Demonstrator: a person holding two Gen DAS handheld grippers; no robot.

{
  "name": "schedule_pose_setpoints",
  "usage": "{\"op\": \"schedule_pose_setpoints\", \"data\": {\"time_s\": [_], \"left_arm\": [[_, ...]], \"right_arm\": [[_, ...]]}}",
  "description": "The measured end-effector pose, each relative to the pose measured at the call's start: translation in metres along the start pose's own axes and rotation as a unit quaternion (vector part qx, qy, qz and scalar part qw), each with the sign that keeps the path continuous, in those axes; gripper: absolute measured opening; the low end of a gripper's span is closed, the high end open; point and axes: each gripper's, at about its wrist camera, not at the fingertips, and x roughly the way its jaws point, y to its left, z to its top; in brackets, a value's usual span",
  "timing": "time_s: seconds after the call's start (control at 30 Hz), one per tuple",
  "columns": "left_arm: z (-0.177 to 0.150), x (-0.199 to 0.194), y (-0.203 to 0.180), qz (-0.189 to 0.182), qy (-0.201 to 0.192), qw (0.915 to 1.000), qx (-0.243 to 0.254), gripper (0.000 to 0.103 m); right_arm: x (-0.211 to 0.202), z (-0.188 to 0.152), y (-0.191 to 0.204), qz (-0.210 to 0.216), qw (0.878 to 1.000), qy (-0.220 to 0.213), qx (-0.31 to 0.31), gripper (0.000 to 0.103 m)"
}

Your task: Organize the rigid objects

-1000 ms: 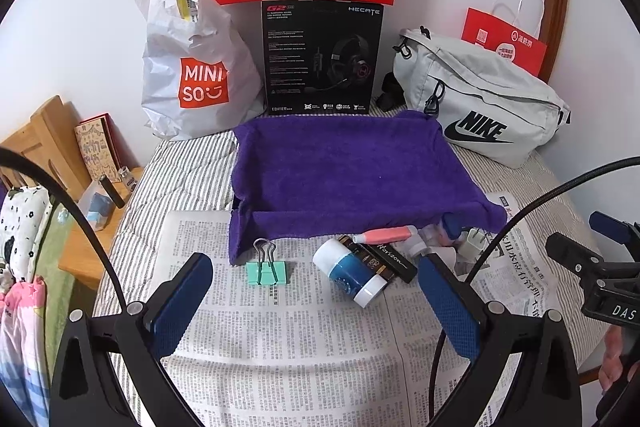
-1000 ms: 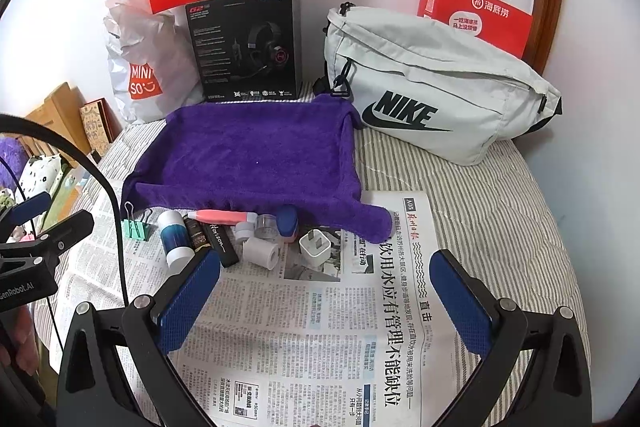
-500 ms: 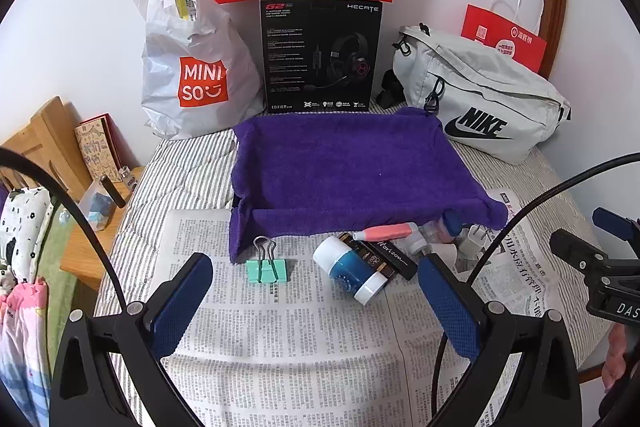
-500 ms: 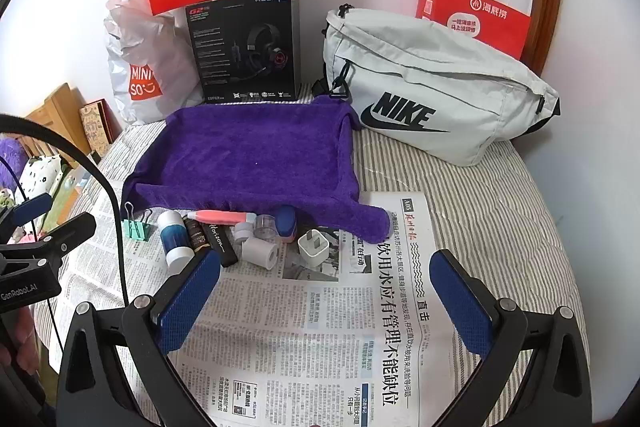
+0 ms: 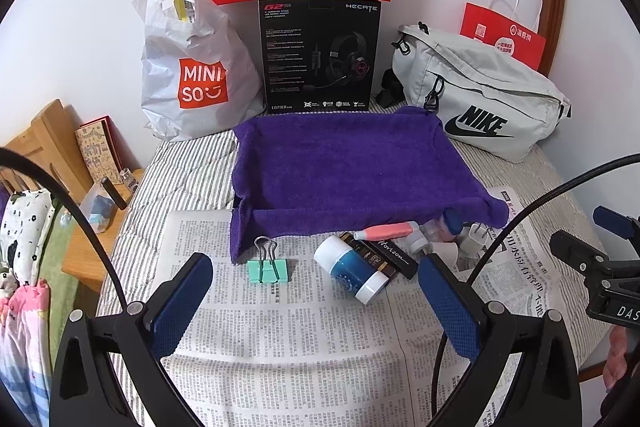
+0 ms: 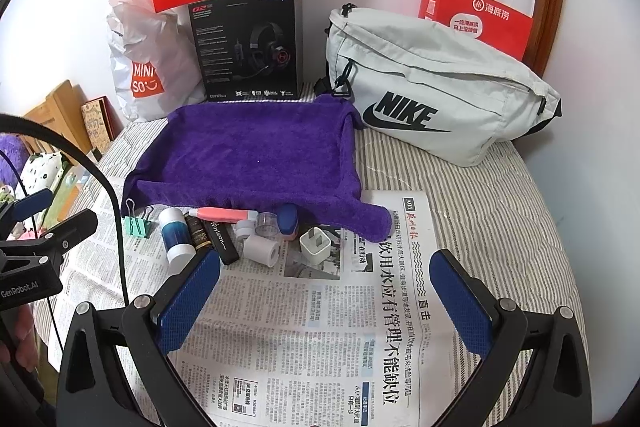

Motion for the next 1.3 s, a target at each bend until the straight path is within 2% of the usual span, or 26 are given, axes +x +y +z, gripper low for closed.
{"op": "schedule_pose_setpoints", "data": {"time_s": [0.57, 0.8, 1.07, 1.3], "left_arm": [[0.0, 0.011, 0.008, 0.003, 0.002, 1.0, -0.002, 0.103], [-0.008, 0.043, 0.024, 0.027, 0.026, 0.9992, -0.012, 0.103], [-0.022, 0.082, 0.04, 0.017, 0.051, 0.9984, -0.018, 0.103], [-0.03, 0.119, 0.05, 0.009, 0.062, 0.9967, -0.052, 0.089]], "right_arm": [[0.003, -0.001, -0.003, 0.006, 1.0, 0.002, 0.007, 0.103], [0.02, -0.003, -0.011, 0.011, 1.0, 0.016, 0.021, 0.103], [0.033, -0.007, -0.013, -0.009, 1.0, 0.024, 0.01, 0.103], [0.045, -0.01, -0.02, -0.014, 0.999, 0.037, 0.011, 0.103]]}}
